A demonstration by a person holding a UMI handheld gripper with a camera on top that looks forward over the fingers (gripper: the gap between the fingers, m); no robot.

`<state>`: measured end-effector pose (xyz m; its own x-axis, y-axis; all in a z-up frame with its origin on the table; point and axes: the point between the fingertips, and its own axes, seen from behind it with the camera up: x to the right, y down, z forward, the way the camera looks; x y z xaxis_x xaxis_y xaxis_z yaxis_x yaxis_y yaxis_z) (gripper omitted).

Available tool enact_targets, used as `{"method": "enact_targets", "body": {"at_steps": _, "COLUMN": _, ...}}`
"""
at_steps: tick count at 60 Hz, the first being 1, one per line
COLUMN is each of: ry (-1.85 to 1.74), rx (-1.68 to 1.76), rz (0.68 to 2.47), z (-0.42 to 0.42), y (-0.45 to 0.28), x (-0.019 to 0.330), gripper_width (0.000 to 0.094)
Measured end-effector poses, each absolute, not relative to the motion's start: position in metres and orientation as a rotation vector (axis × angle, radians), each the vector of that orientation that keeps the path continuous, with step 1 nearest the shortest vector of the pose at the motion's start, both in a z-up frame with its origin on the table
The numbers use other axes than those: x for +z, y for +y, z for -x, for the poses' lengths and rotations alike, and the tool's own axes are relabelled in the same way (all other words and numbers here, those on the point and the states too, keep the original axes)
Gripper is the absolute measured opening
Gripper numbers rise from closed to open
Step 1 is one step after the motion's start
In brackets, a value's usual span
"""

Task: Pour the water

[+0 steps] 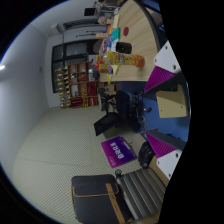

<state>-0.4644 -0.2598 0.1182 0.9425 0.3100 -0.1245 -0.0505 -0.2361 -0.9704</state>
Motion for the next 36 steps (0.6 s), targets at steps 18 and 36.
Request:
{"method": "enact_targets", "body": {"at_steps": 18, "ry": -0.14, "rx": 0.222, "rz": 1.748, "z": 0.403, "y": -0.201, "x": 0.118, "gripper_width": 0.0819}}
{"method": "enact_targets", "body": {"at_steps": 36, "ry": -0.086, "rx": 0.017, "rz": 1.706, "z": 0.292, "y": -0.095, "x": 0.089, "gripper_width": 0.0822}}
